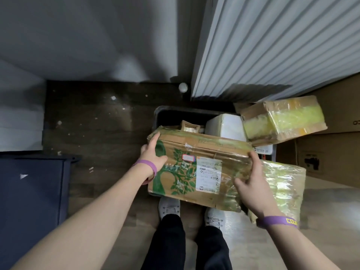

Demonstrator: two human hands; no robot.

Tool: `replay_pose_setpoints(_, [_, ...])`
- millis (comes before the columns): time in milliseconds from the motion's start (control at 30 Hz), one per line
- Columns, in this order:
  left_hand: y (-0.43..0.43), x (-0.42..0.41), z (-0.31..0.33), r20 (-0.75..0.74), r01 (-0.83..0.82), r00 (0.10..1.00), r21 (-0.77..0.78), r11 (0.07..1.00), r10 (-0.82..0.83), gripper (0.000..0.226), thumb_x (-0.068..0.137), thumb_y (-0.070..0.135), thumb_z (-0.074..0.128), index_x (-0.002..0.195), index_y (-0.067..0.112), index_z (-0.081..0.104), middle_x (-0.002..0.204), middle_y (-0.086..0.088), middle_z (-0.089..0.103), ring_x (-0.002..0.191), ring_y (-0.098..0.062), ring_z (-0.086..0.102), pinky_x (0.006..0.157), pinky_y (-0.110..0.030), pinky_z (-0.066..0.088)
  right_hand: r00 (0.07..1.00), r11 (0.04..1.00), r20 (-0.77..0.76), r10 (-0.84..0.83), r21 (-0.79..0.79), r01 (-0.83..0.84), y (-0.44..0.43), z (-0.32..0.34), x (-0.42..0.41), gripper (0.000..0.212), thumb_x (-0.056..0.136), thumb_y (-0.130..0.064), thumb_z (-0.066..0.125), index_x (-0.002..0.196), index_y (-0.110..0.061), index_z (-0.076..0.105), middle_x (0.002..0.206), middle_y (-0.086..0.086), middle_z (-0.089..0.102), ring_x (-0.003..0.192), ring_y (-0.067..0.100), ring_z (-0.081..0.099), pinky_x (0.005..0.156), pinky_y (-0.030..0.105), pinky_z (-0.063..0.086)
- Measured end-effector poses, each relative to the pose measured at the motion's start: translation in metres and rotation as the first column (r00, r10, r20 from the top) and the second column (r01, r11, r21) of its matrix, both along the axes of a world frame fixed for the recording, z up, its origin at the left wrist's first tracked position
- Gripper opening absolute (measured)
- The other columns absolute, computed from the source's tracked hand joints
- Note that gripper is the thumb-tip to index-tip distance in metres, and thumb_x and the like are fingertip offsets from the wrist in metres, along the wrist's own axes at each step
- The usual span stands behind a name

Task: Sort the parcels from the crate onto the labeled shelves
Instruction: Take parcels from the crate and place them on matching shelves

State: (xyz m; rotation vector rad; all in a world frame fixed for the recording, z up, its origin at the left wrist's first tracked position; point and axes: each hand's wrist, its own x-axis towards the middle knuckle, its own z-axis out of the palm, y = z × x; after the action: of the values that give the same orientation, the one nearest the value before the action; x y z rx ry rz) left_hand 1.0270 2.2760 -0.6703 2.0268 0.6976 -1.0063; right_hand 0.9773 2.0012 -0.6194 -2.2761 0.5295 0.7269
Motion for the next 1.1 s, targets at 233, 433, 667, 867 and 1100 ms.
replay_pose_setpoints(233, [-0.004, -0.021, 0.040, 0.089, -0.002, 0.996, -0.016, 1.000, 0.003, 0.067, 0.094, 0.020, 0.054, 0.146, 0.047, 0.023, 0.134, -0.004, 0.034, 0.087, -0.012, 0.053, 0.085, -0.024, 0.040, 0.991, 0.993, 0.072, 0.113, 0.025, -0.115, 0.041, 0.028, 0.003, 0.060, 0.089, -0.015, 0.063, 0.144, -0.017, 0.039, 0.141, -0.001, 0.049, 0.131, 0.015, 0.043, 0.107, 0.027, 0.031])
replay_pose_setpoints(433, [-0.003, -0.015, 0.036, 0.133, -0.069, 0.988, -0.026, 0.997, 0.072, 0.076, 0.093, 0.019, 0.054, 0.149, 0.047, 0.009, 0.155, -0.002, 0.017, 0.128, -0.026, 0.045, 0.102, -0.034, 0.039, 0.994, 0.947, 0.053, -0.090, -0.304, 0.102, 0.016, 0.013, 0.023, 0.076, 0.080, -0.009, 0.065, 0.148, -0.014, 0.031, 0.147, 0.023, 0.036, 0.133, 0.042, 0.035, 0.108, 0.046, 0.029])
replay_pose_setpoints(667, [-0.014, -0.038, 0.013, 0.164, -0.205, 0.966, 0.030, 0.978, 0.198, 0.099, 0.091, 0.014, 0.059, 0.145, 0.048, -0.017, 0.156, -0.008, 0.021, 0.133, -0.031, 0.041, 0.105, -0.042, 0.036, 1.000, 0.969, 0.011, 0.017, -0.246, -0.014, -0.010, -0.020, 0.012, 0.085, 0.082, -0.010, 0.065, 0.153, -0.025, 0.020, 0.150, 0.011, 0.039, 0.130, 0.036, 0.043, 0.109, 0.045, 0.034])
replay_pose_setpoints(867, [-0.016, -0.037, 0.013, 0.133, -0.198, 0.973, 0.074, 0.977, 0.187, 0.104, 0.089, 0.021, 0.062, 0.141, 0.052, -0.022, 0.154, -0.010, 0.022, 0.125, -0.034, 0.047, 0.100, -0.042, 0.041, 0.997, 0.984, 0.041, -0.058, -0.169, 0.064, -0.001, -0.031, 0.005, 0.082, 0.084, -0.011, 0.064, 0.152, -0.028, 0.021, 0.148, 0.007, 0.043, 0.127, 0.038, 0.045, 0.109, 0.042, 0.032])
replay_pose_setpoints(1100, [0.002, -0.025, 0.060, 0.190, -0.162, 0.973, 0.174, 0.971, 0.129, 0.117, 0.082, 0.037, 0.070, 0.137, 0.050, -0.032, 0.149, -0.015, 0.027, 0.128, -0.037, 0.041, 0.103, -0.049, 0.039, 0.984, 0.996, 0.175, -0.020, -0.081, 0.035, 0.029, 0.024, 0.026, 0.096, 0.079, -0.022, 0.076, 0.151, -0.037, 0.014, 0.142, 0.014, 0.037, 0.128, 0.033, 0.042, 0.108, 0.042, 0.035])
